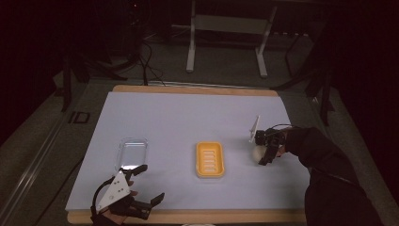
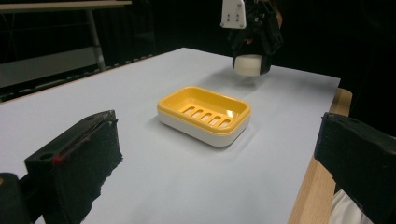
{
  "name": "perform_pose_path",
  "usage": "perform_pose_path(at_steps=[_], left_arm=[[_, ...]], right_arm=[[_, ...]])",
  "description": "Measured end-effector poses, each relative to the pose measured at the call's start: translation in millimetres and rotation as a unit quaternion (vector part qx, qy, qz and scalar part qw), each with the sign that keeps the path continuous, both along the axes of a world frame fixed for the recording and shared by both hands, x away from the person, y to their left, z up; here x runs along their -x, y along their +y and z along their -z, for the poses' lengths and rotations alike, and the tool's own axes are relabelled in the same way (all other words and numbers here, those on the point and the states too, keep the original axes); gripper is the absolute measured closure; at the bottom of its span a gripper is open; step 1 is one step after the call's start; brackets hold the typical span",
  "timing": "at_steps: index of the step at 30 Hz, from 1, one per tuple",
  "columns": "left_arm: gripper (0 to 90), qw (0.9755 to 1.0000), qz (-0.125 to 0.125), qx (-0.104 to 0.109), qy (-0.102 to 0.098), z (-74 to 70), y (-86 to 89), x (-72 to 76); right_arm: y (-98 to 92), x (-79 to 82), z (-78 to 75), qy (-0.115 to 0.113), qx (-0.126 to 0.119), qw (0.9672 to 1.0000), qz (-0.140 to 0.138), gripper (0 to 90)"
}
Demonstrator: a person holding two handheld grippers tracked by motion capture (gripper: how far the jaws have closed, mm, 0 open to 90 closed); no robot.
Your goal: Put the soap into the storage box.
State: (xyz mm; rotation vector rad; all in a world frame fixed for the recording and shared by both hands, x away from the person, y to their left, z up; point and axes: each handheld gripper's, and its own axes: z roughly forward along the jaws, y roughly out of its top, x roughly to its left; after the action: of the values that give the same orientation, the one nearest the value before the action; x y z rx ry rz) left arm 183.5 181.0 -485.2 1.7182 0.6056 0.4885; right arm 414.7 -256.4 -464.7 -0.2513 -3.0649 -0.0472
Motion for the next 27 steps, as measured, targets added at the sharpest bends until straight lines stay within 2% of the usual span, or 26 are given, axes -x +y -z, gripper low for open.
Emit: perform_pose_path(at_steps=[10, 19, 27], left_arm=[[0.6, 1.0, 0.001, -0.001, -0.001, -0.1, -0.6, 0.2], [0.6, 1.0, 0.003, -0.001, -0.001, -0.2, -1.3, 0.3], [0.5, 1.0, 0.005, -0.004, -0.002, -0.1, -2.4, 0.9]], right_arm=[[17.5, 10.4, -10.9, 0.001, -0.016, 0.9997, -0.017, 25.2], [36.0, 20.1, -16.7, -0.004, -0.012, 0.999, -0.042, 25.2], [54.7, 23.3, -26.2, -0.004, -0.015, 0.9993, -0.035, 25.2]])
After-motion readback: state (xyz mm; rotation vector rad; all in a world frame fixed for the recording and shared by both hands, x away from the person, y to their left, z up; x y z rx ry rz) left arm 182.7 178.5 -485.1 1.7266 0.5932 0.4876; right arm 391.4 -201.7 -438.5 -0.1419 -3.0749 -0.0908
